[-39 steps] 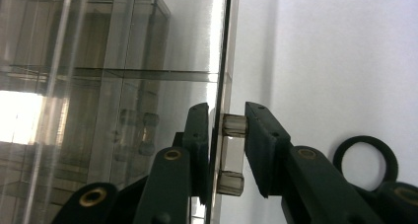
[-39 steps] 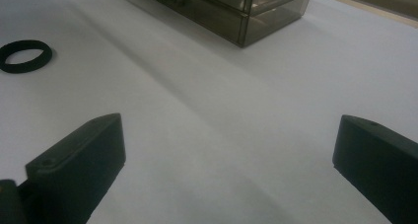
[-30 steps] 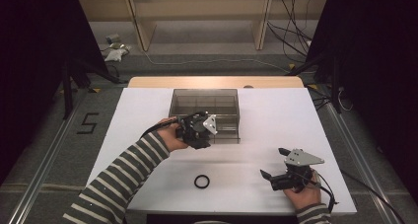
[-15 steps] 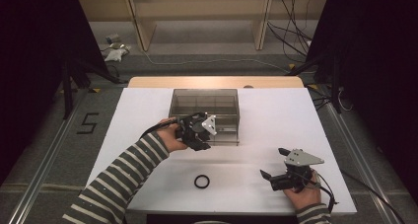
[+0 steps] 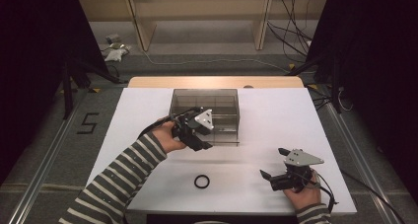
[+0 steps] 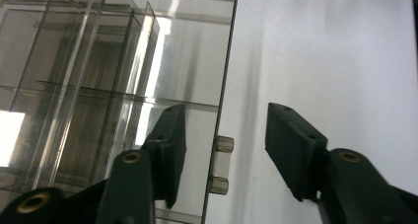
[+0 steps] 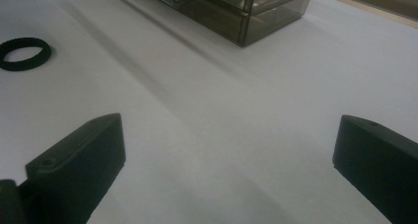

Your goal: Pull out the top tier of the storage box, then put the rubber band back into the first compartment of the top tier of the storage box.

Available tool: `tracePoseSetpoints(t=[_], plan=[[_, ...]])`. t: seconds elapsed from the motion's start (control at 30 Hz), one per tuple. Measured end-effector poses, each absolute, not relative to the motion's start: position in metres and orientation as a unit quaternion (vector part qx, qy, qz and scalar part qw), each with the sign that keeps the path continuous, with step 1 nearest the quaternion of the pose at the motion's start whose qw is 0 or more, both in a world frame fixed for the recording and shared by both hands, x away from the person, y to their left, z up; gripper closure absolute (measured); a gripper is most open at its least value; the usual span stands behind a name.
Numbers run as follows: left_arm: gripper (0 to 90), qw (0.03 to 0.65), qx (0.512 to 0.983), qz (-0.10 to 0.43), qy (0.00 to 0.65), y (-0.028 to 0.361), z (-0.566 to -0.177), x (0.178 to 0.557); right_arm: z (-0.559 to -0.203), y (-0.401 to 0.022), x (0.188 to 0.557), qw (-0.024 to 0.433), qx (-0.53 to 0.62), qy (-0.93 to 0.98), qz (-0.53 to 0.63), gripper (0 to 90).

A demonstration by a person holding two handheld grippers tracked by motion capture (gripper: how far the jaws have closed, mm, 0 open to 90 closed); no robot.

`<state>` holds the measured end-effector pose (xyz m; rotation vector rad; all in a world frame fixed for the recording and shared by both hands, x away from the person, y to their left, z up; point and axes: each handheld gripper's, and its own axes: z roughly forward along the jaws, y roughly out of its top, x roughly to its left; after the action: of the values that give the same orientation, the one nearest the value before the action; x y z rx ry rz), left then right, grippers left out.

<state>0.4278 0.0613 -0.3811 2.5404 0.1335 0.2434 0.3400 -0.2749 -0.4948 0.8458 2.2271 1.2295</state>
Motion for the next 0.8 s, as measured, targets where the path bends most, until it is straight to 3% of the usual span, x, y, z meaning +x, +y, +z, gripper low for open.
tracePoseSetpoints(t=[0.2, 0.8], plan=[[43.3, 0.309, 0.945, 0.093, 0.056, 0.065, -0.374, 0.421, -0.495, -0.275, 0.34, 0.228, 0.308, 0.809, 0.446, 0.6], [42.3, 0.326, 0.939, 0.095, 0.048, 0.071, -0.367, 0.394, -0.495, -0.275, 0.34, 0.228, 0.307, 0.809, 0.447, 0.6]])
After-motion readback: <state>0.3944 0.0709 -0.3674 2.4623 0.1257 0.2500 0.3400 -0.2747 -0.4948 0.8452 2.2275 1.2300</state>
